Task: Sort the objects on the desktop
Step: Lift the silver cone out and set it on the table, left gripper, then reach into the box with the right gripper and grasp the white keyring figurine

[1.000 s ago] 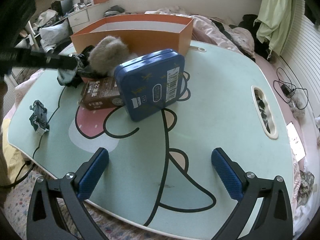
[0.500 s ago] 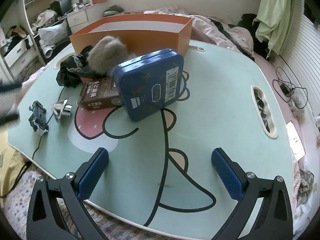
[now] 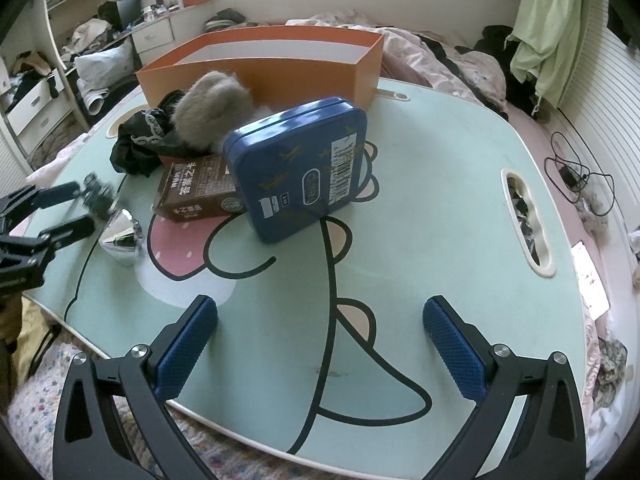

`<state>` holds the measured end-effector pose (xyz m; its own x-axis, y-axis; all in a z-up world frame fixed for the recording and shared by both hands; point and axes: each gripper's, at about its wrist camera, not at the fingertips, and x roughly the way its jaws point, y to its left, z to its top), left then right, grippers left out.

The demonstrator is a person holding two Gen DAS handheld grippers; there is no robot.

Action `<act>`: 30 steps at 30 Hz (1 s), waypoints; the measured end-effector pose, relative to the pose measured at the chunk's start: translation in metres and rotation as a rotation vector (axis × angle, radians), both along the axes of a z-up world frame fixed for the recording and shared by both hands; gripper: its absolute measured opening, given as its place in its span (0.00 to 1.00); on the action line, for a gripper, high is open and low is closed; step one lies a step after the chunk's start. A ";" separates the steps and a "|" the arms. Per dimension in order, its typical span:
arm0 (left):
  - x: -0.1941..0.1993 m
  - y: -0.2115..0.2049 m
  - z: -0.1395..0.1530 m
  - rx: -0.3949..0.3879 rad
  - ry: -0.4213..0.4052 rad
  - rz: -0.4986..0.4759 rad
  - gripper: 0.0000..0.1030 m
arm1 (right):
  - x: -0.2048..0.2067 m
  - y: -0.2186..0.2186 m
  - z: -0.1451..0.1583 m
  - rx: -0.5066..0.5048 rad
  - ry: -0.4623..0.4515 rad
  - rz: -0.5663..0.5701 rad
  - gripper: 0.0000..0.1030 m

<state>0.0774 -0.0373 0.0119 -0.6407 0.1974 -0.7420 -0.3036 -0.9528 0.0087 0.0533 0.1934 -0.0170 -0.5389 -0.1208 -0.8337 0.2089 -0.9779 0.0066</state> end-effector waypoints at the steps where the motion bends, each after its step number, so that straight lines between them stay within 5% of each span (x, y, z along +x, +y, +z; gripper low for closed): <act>1: 0.002 0.002 0.000 -0.001 0.000 0.002 0.73 | 0.000 0.000 0.000 0.001 0.001 0.000 1.00; 10: 0.031 0.003 -0.007 0.050 0.039 0.061 0.92 | 0.007 -0.005 0.009 0.044 0.045 -0.018 1.00; 13: 0.035 0.011 -0.010 0.025 0.072 0.074 0.99 | 0.017 -0.017 0.027 0.047 0.083 0.046 0.99; 16: 0.037 0.017 -0.013 0.037 0.123 0.121 1.00 | 0.020 -0.028 0.056 -0.078 0.075 0.139 1.00; 21: 0.040 0.020 -0.014 0.049 0.164 0.104 1.00 | -0.013 -0.047 0.118 -0.150 0.119 0.163 0.99; 25: 0.040 0.020 -0.016 0.054 0.177 0.099 1.00 | -0.081 -0.067 0.141 -0.213 -0.029 0.132 1.00; 30: 0.042 0.020 -0.018 0.059 0.188 0.094 1.00 | -0.163 -0.085 0.108 -0.224 -0.265 0.019 1.00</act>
